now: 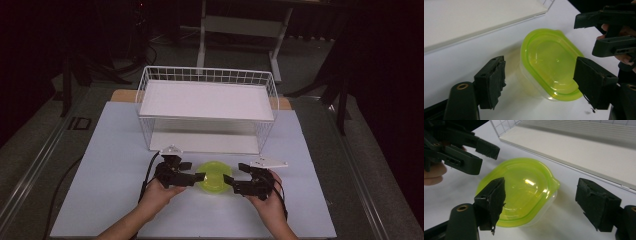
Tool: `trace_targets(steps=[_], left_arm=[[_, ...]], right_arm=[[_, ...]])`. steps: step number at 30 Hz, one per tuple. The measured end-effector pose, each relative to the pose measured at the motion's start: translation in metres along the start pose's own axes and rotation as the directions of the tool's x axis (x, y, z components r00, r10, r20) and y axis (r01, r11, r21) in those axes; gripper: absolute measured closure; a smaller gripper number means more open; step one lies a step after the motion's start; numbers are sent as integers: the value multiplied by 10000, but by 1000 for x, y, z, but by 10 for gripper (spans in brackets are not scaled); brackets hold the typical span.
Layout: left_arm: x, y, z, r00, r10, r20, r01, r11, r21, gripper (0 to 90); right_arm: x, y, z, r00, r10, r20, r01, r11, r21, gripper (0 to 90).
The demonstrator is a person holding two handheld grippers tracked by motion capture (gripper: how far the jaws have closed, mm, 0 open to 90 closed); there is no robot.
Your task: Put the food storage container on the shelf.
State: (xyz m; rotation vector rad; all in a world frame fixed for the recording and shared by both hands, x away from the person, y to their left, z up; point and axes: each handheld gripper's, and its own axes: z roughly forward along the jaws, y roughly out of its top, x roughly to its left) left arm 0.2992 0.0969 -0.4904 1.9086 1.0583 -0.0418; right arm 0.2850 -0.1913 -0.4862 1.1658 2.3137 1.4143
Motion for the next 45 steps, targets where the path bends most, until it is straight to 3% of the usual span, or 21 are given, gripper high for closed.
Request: trace_targets(steps=[5,7,8,14,18,25,30,34,36,38,39,45], left_arm=[[0,-1,3,9992,-362,-183,368,9986,369,311],[2,-2,5,9982,-548,-250,557,9978,349,365],[3,-2,6,9968,-778,-186,785,9961,403,380],[5,-4,12,9954,-955,14,951,9931,689,457],[4,-6,12,9957,-921,55,914,9931,738,557],[-1,-10,10,9936,-1032,465,993,9920,785,650],[-9,-14,7,9947,-877,543,838,9940,699,734],[-10,-21,3,9933,-1001,574,965,9934,616,774],[-12,-25,2,9947,-868,558,839,9950,535,786],[-13,-27,1,9949,-879,503,851,9949,541,791],[-14,-28,0,9936,-914,663,878,9946,560,795],[-20,-27,-2,9957,-694,621,654,9958,642,807]], right_arm=[[-7,2,4,9991,414,-26,-413,9987,288,313],[-9,2,6,9984,563,-31,-561,9974,453,337],[-10,3,7,9981,602,-91,-597,9969,508,337],[-9,2,12,9969,749,-244,-726,9938,838,392],[-9,-1,14,9973,728,-116,-712,9922,1027,397],[-7,-4,12,9966,718,-395,-658,9886,1351,403],[1,-5,8,9909,913,-992,-753,9852,1543,518],[6,-6,3,9905,870,-1065,-707,9865,1480,562],[7,-7,-1,9884,973,-1165,-800,9862,1453,600],[9,-8,-6,9887,928,-1177,-765,9877,1361,674],[9,-8,-9,9900,846,-1129,-693,9887,1327,733],[9,-11,-13,9911,865,-1013,-721,9879,1376,765]])
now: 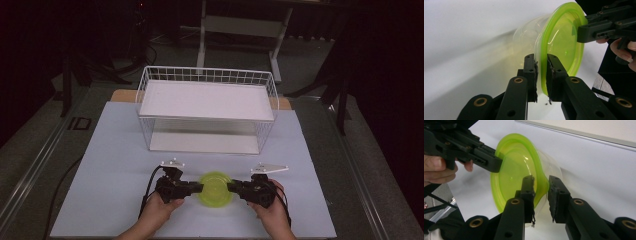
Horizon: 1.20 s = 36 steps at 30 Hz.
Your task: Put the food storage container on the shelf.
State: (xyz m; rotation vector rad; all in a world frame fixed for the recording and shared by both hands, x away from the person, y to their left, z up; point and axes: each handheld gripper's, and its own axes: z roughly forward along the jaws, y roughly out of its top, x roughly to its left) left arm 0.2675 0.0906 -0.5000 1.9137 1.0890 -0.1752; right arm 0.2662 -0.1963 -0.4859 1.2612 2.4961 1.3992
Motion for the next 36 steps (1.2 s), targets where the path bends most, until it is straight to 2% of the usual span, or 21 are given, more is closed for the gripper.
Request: trace_targets(steps=[1,2,3,7,11,17,19,24,26,31,32,35,36], left_arm=[[0,0,0,10000,0,0,0,10000,0,811],[-3,1,-2,9997,210,-100,-212,9997,-147,815],[-3,1,-3,9996,247,-126,-249,9995,-168,816],[0,3,-5,10000,33,-7,-33,9997,-241,817],[4,10,-12,10000,-44,58,47,9986,-518,819],[7,25,-20,9995,-32,-302,4,9958,-913,819],[11,31,-22,9991,-77,-419,29,9937,-1119,820],[18,44,-22,9981,-103,-610,16,9901,-1403,820],[25,51,-21,9978,-45,-659,-66,9859,-1673,820],[34,59,-19,9965,-58,-831,-103,9813,-1923,820],[41,61,-15,9954,-125,-953,-74,9787,-2049,820],[50,63,-9,9944,-249,-1031,16,9754,-2204,819],[52,65,-7,9937,-156,-1111,-101,9739,-2266,818]], right_arm=[[0,0,0,10000,0,0,0,10000,0,765],[0,1,-3,10000,71,43,-71,9999,-124,811],[0,2,-3,10000,10,84,-10,9999,-106,811],[2,5,-2,9998,-40,181,43,9998,-173,812],[2,14,0,9997,-99,214,108,9992,-397,810],[-2,33,6,9996,-121,266,141,9970,-756,806],[-4,41,9,9996,-23,269,43,9970,-769,806],[-9,61,17,9980,-127,612,181,9959,-881,800],[-11,66,19,9976,-170,670,230,9957,-899,799],[-19,81,28,9958,-310,867,401,9936,-1053,794],[-20,83,30,9954,-284,915,378,9940,-1028,793],[-26,88,44,9904,-285,1350,420,9942,-989,787],[-28,89,46,9892,-252,1447,404,9938,-1032,788]])
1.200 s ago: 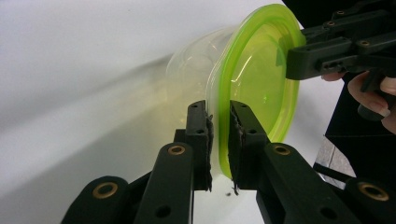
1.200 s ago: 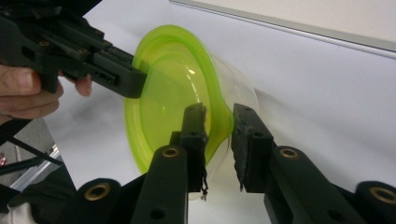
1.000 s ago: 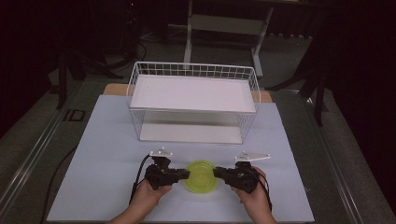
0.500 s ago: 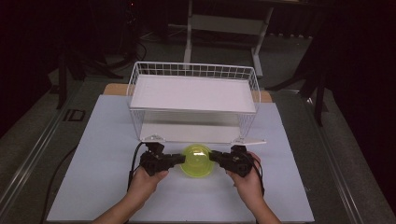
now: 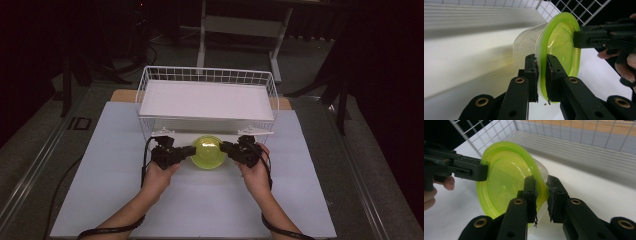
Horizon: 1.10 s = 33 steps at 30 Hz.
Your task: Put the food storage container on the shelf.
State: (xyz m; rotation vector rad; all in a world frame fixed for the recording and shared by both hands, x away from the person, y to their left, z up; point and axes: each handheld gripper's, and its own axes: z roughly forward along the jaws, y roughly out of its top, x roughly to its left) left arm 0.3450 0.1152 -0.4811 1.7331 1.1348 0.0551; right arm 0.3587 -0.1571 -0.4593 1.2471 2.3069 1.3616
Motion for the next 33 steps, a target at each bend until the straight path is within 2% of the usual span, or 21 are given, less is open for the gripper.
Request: trace_targets(steps=[10,14,19,22,25,26,27,30,32,33], left_arm=[[6,14,17,9974,423,-575,-418,9991,102,816],[13,13,23,9975,295,-649,-284,9994,177,814],[19,13,25,9982,84,-595,-88,9999,-52,812],[23,14,26,9984,-320,-461,316,9994,-106,811],[21,15,26,9979,-422,-482,415,9990,-153,811],[21,15,27,9974,-447,-568,435,9988,-212,811],[23,16,27,9976,-341,-608,329,9993,-202,810],[26,17,29,9982,-378,-475,366,9990,-265,807],[27,16,29,9979,-400,-501,381,9986,-375,806],[27,16,29,9966,-625,-544,604,9974,-400,805]], right_arm=[[-9,2,15,9972,239,711,-223,9995,-231,782],[-12,2,22,9961,228,856,-214,9996,-167,783],[-13,2,26,9959,247,872,-222,9993,-300,784],[-12,5,28,9954,120,950,-91,9995,-307,770],[-13,5,29,9939,34,1101,2,9995,-324,747],[-13,5,29,9921,27,1253,20,9993,-379,722],[-14,2,29,9904,229,1363,-156,9984,-538,700],[-15,0,29,9890,517,1386,-415,9962,-760,701],[-14,0,30,9883,536,1430,-426,9960,-786,704],[-12,1,29,9850,407,1677,-249,9951,-953,707]])
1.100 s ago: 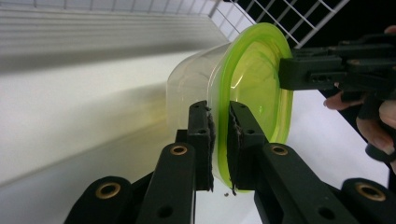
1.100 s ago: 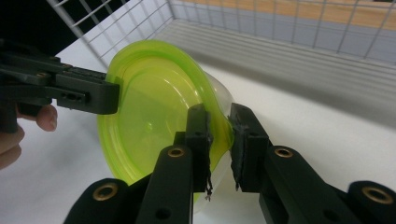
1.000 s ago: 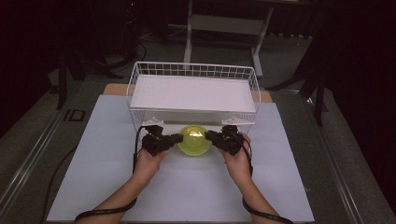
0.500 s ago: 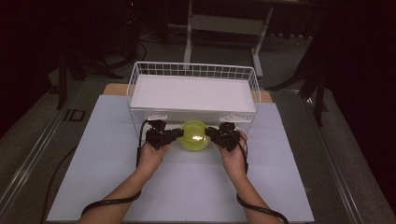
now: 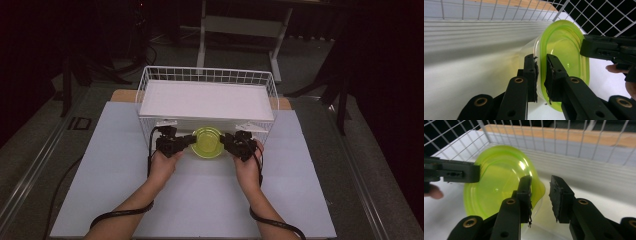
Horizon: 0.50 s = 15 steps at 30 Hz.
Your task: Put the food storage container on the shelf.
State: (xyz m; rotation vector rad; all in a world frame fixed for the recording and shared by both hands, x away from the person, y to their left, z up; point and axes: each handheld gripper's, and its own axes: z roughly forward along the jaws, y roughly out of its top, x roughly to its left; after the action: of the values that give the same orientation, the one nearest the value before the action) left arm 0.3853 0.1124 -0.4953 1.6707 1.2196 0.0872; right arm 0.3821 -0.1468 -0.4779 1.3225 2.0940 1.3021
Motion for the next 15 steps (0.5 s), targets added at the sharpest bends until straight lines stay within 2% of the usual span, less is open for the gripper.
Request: trace_targets(steps=[5,8,9,10,11,13,14,15], left_arm=[[1,2,1,9999,-132,-92,133,9999,81,797],[2,1,4,9999,-56,-160,59,9998,205,767],[5,1,6,9999,129,64,-130,9997,214,754],[5,0,6,9998,65,177,-67,9999,157,749],[3,-1,6,9994,-342,30,341,9993,141,743],[4,0,7,9991,-418,35,417,9990,161,742],[3,1,8,9994,-355,20,355,9992,161,740],[4,1,9,9999,17,-122,-15,9998,174,714]], right_arm=[[2,0,2,9994,-84,338,90,9998,-166,650],[0,-2,5,9991,254,326,-248,9995,-184,642],[-1,-3,6,9986,321,410,-314,9994,-175,646],[-1,-4,7,9984,336,446,-333,9994,-69,665],[-1,-5,9,9985,306,464,-305,9995,-14,661],[-2,-5,10,9981,236,578,-231,9997,-94,643],[-1,-5,11,9974,137,703,-128,9998,-130,633],[-1,-5,12,9961,18,884,-3,9999,-167,621]])
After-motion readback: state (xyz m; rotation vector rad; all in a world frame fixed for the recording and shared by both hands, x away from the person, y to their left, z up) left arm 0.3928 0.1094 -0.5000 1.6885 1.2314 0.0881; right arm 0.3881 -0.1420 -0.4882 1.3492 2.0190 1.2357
